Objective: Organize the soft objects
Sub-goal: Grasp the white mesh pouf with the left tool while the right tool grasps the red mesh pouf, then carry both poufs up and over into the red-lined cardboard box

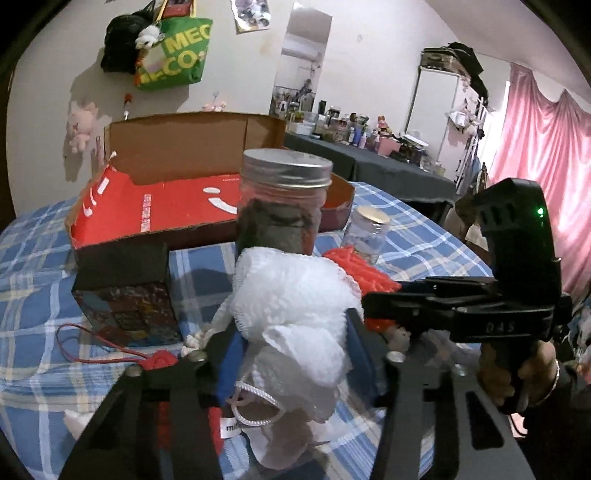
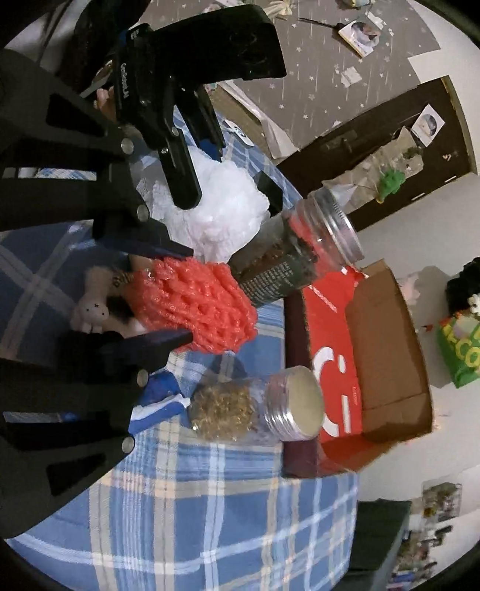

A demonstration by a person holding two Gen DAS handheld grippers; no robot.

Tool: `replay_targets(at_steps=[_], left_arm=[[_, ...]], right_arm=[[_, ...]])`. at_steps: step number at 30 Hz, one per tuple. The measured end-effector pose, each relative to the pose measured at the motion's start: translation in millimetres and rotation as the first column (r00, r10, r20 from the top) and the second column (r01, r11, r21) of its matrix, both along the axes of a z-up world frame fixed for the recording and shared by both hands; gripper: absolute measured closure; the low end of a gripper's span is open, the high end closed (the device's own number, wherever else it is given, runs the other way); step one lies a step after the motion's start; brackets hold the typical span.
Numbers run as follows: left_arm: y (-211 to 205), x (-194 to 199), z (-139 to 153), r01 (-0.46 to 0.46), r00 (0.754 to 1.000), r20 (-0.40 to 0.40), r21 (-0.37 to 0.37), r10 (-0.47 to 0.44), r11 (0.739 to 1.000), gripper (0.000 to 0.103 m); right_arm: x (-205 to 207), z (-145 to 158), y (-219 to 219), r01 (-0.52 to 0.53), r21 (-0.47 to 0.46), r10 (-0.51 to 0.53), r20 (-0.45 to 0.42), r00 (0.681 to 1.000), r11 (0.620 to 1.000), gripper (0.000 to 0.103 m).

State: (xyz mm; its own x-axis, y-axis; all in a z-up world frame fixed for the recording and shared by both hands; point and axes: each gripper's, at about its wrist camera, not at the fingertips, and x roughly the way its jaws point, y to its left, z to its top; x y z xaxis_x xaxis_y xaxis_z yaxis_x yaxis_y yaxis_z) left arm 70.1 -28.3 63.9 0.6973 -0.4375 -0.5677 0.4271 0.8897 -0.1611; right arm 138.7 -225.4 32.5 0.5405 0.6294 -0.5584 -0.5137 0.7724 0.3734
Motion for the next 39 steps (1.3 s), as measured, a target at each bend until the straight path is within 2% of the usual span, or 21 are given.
replay_targets(at_steps=[4, 10, 24, 39], left_arm=[[5.0, -1.1, 3.4, 0.005, 1.000, 0.005, -0.021, -0.005, 1.000, 0.067], [12.9, -8.2, 15.5, -0.005, 0.999, 0.036, -0.036, 0.007, 0.999, 0.072], [41.0, -18.4, 40.0, -0.029, 0.997, 0.076, -0.061, 0.034, 0.998, 0.073], [87.3, -13.2, 65.4, -0.137, 0.983, 0.119, -0.041, 0.140, 0.990, 0.073]], right_arm=[[-18.1, 7.2, -0.1, 0.041, -0.014, -0.040, 0.065, 0.997, 0.999, 0.071], [-40.8, 24.2, -0.8, 0.095, -0.017, -0.091, 0.143, 0.985, 0.995, 0.071], [-56.2, 47.8, 1.9, 0.135, -0.018, -0.129, 0.193, 0.973, 0.991, 0.071], [-53.7, 68.1, -30.8, 0.251, -0.035, -0.237, 0.234, 0.943, 0.967, 0.071]])
